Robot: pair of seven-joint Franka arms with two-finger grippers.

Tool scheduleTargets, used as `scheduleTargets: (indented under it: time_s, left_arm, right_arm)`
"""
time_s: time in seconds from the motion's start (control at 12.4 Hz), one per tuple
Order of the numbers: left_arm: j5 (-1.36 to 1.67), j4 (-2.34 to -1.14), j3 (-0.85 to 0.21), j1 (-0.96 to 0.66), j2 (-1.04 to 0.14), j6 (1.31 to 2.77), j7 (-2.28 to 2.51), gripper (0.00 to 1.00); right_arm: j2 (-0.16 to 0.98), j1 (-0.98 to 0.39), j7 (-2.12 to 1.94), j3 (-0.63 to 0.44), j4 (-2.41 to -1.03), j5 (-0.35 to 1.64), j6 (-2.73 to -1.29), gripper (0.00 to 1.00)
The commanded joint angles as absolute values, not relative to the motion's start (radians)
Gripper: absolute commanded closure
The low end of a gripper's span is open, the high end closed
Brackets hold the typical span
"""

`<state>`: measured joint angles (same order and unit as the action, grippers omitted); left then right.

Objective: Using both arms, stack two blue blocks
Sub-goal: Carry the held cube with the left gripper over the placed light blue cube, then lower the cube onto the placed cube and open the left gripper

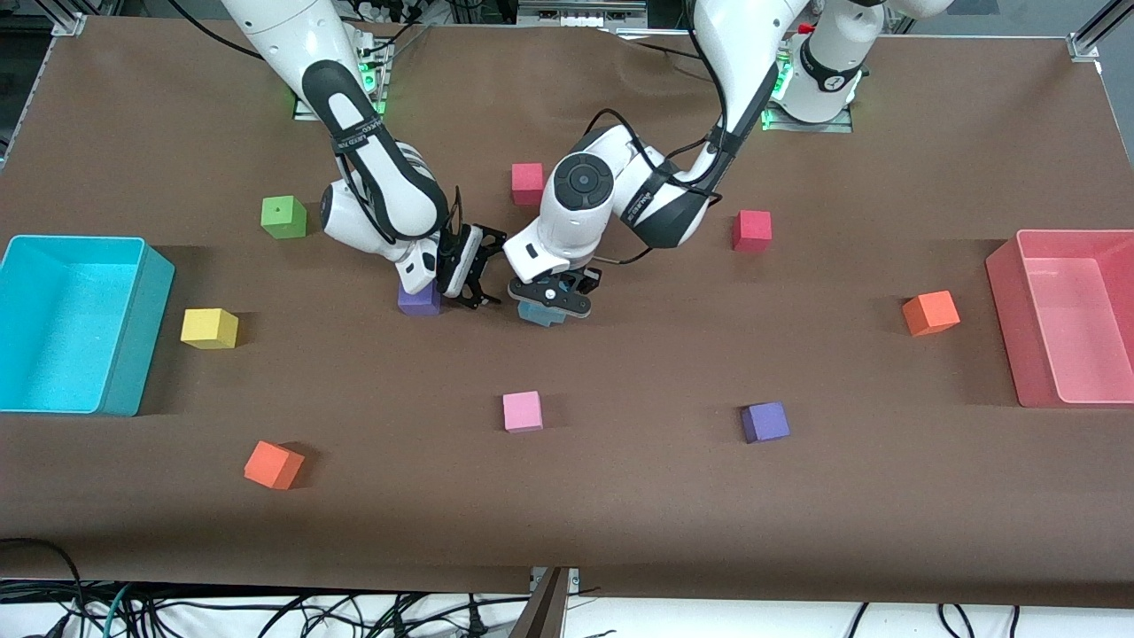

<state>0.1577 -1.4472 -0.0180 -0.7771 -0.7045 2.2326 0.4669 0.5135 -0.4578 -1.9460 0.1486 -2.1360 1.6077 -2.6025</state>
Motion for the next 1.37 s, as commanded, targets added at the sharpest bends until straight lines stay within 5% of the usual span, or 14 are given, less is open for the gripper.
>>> scheduleTargets:
  time_s: [0.0,0.56,0.65,0.81,1.05,1.13,1.29]
  left_arm:
    - [0.164,-1.414,0.005,-0.810,-0.719,2.223,0.445,1.00]
    - [0.161,-1.417,0.005,-0.828,-0.744,2.223,0.445,1.00]
    - [0.161,-1.417,0.005,-0.830,-0.745,2.223,0.446,0.94]
    - [0.166,-1.417,0.005,-0.830,-0.749,2.223,0.460,0.62]
    - [0.170,-1.414,0.003,-0.828,-0.747,2.223,0.486,0.35]
    - [0.166,-1.414,0.005,-0.830,-0.747,2.223,0.485,0.00]
    - [0.166,-1.414,0.005,-0.828,-0.746,2.223,0.482,0.00]
  right_arm:
    - [0.552,-0.474,-1.985,0.150,-2.086,1.634,-2.603,0.00]
    - [0.554,-0.472,-2.014,0.149,-2.086,1.637,-2.602,0.00]
    - [0.554,-0.472,-2.014,0.149,-2.086,1.637,-2.602,0.00]
    - [0.554,-0.472,-2.014,0.149,-2.086,1.637,-2.602,0.00]
    - [0.554,-0.472,-2.014,0.149,-2.086,1.637,-2.602,0.00]
    - [0.552,-0.472,-2.014,0.149,-2.086,1.637,-2.602,0.00]
    - [0.552,-0.472,-2.020,0.149,-2.086,1.637,-2.602,0.00]
